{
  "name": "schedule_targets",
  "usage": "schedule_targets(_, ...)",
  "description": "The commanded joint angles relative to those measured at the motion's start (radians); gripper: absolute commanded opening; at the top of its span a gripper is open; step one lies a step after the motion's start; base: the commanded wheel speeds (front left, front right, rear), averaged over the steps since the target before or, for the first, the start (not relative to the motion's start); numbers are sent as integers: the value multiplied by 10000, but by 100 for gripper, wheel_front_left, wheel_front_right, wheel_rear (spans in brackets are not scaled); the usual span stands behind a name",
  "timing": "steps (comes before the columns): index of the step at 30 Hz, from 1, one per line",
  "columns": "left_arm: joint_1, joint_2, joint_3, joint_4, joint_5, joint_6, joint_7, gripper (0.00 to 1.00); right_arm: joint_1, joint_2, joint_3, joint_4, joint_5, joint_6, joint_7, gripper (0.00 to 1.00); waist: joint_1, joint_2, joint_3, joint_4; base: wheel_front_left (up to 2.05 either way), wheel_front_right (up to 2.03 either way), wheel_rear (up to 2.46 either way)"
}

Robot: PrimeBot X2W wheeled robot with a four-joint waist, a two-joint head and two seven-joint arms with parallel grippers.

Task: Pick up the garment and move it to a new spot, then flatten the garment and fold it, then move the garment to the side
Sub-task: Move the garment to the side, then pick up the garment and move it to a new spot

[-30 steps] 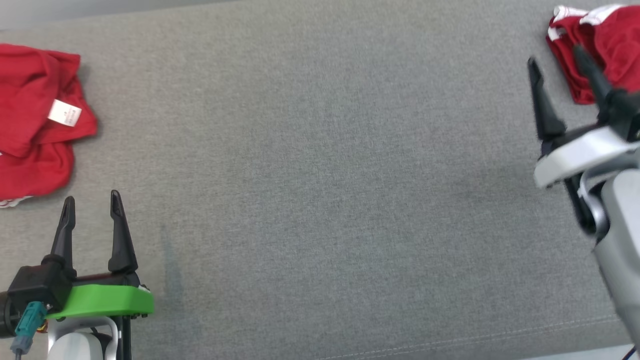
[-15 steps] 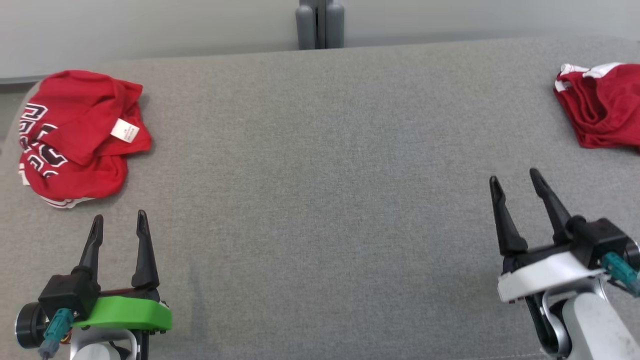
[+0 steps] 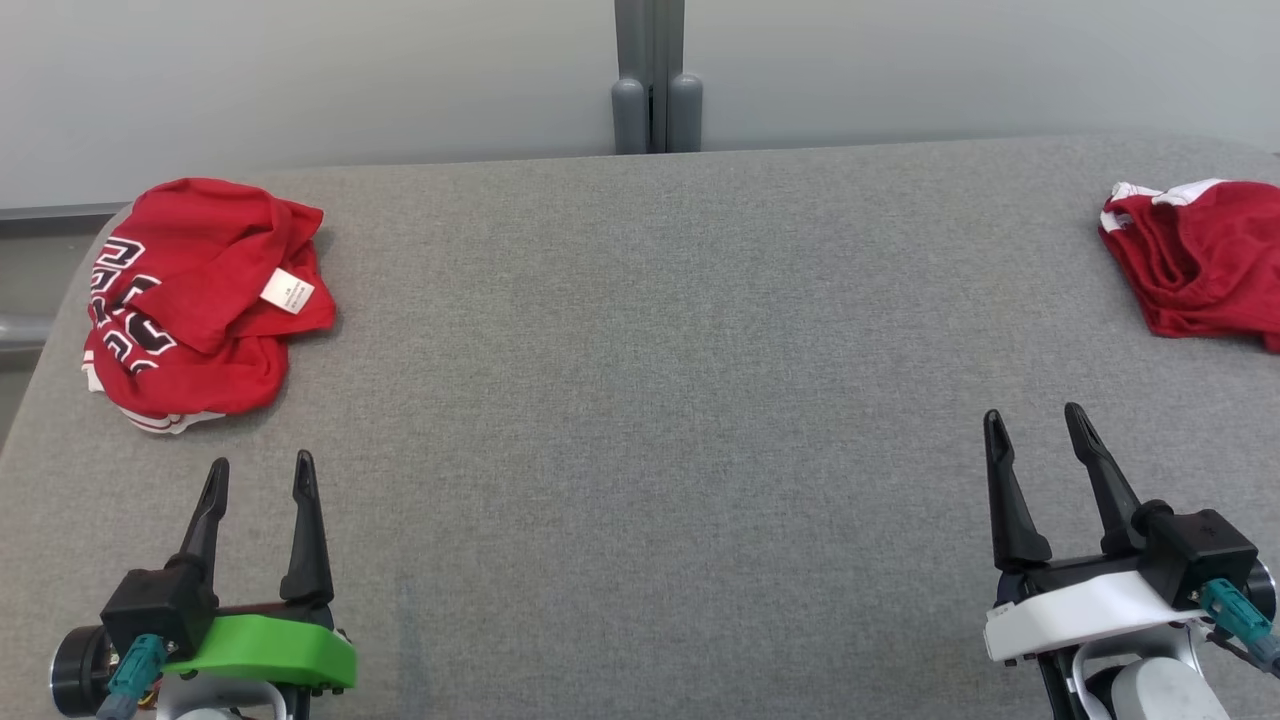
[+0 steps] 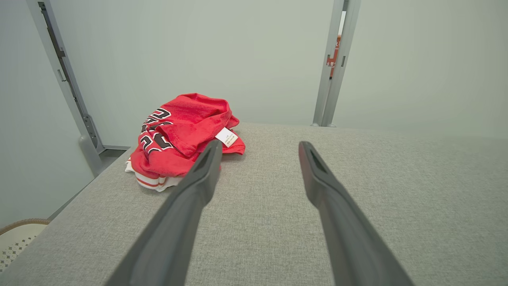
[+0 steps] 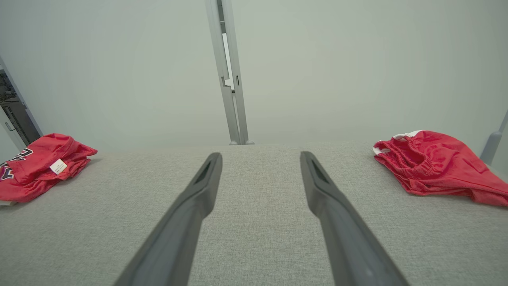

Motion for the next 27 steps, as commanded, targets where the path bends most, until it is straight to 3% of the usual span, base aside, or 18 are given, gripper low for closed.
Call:
schedule_targets(1,53,71,-59,20,-20,-43,5,100,145,42,-53,-52,-65,-10,-24,100,0,0,4,18,0,0,0)
schedule_targets(21,-24,208,-133,100,-144,-36,5,100,183,279,-89,106,-289,-10,-21,100,0,0,-64,35,0,0,0)
schedule_targets(27,-143,253,-20,106,-131,-36,5,100,256,308,-98,171,-252,-10,-21,100,0,0,-92,313,0,0,0)
